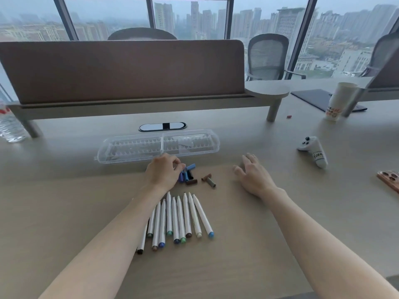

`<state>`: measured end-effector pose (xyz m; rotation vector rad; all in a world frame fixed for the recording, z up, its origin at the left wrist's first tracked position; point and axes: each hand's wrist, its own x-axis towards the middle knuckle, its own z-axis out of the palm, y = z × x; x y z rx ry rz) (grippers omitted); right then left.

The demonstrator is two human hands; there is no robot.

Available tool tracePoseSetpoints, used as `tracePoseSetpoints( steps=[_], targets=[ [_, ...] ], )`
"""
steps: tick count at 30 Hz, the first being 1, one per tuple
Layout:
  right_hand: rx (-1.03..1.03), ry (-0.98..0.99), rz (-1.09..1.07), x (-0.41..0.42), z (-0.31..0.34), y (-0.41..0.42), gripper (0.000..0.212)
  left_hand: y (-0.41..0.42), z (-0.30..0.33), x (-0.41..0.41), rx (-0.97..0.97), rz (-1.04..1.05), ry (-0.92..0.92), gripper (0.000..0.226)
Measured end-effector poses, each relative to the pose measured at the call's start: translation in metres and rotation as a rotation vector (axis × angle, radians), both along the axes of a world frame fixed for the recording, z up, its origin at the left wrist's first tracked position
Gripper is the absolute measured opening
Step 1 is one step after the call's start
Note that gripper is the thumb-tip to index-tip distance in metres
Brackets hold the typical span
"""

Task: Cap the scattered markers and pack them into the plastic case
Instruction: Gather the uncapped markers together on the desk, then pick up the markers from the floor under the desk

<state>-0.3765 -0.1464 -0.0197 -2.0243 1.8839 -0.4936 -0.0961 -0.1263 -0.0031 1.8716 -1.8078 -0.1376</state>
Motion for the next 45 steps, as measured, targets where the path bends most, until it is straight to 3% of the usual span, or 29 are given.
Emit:
tracePoseSetpoints(
  steps=[5, 9, 13, 25, 36, 45],
  targets=[
    [-0.022, 0.022, 0.263, 0.082, -0.005, 0.033, 0.062, 0.01, 0.002, 0.028, 0.124, 0.179, 0.009, 0.045],
    [-0.016, -0.027, 0.413, 0.129, -0.005, 0.023, 0.053, 0.016, 0.003, 0.043, 0.226, 0.198, 0.12, 0.048],
    [0.012, -0.263, 0.355, 0.137, 0.013, 0.018, 0.047, 0.028, 0.009, 0.058, 0.184, 0.153, 0.245, 0.043],
    [-0.177, -0.277, 0.366, 0.156, 0.046, 0.057, 0.03, 0.096, 0.035, 0.079, -0.049, 0.233, 0.301, 0.023],
    [-0.236, -0.336, 0.711, 0.282, 0.061, 0.176, 0.017, 0.276, 0.044, 0.162, -0.237, 0.641, 0.356, 0.019],
    [-0.086, -0.408, 1.064, 0.379, 0.048, 0.321, 0.008, 0.483, 0.013, 0.204, -0.292, 1.107, 0.437, 0.02]
  ],
)
